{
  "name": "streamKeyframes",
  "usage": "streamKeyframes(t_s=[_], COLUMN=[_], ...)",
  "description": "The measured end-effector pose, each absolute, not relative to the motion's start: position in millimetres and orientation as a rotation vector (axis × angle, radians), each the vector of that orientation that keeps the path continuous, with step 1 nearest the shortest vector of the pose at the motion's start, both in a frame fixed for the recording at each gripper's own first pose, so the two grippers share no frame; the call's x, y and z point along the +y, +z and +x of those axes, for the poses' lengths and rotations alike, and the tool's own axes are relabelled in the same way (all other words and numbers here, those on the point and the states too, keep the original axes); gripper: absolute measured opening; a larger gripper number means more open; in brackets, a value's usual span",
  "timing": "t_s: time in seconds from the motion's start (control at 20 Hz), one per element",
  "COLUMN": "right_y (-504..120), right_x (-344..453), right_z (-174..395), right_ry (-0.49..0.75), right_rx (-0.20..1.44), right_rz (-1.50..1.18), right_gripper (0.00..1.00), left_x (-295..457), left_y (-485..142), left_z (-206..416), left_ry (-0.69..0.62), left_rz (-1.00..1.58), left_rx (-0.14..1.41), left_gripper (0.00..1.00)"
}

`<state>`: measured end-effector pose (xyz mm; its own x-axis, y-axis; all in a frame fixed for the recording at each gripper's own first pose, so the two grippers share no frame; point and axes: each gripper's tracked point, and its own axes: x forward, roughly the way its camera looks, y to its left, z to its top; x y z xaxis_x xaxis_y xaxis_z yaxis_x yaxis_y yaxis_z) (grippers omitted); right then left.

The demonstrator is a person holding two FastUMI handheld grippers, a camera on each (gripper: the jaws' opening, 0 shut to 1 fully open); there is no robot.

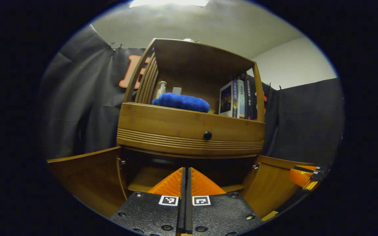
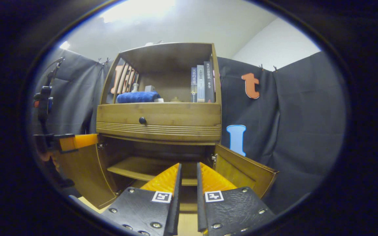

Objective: Open the right door of the double-door shoe cabinet with the right hand, and open the left door with the left hand.

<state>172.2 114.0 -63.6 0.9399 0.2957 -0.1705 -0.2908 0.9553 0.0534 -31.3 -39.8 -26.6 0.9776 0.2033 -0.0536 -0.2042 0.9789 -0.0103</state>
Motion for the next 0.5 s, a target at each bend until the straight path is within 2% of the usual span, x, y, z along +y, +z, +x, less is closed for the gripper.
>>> streamKeyframes(t_s=[0.15, 0.3, 0.5], right_y=[-61.5, -62.8, -65.6], right_x=[122.8, 116.2, 112.4], right_z=[169.8, 169.4, 161.3], right_ry=[0.326, 0.302, 0.292], right_rx=[0.179, 0.171, 0.169], right_rz=[0.056, 0.045, 0.042], right_gripper=[0.23, 0.24, 0.23], left_x=[-62.7, -83.6, -114.9], left_y=[-32.8, -32.3, -32.2], left_z=[-19.0, -8.9, -1.8], left_ry=[0.175, 0.141, 0.066], left_rz=[-0.001, 0.026, 0.039], left_rx=[0.058, 0.044, 0.039], left_gripper=[0.01, 0.01, 0.07])
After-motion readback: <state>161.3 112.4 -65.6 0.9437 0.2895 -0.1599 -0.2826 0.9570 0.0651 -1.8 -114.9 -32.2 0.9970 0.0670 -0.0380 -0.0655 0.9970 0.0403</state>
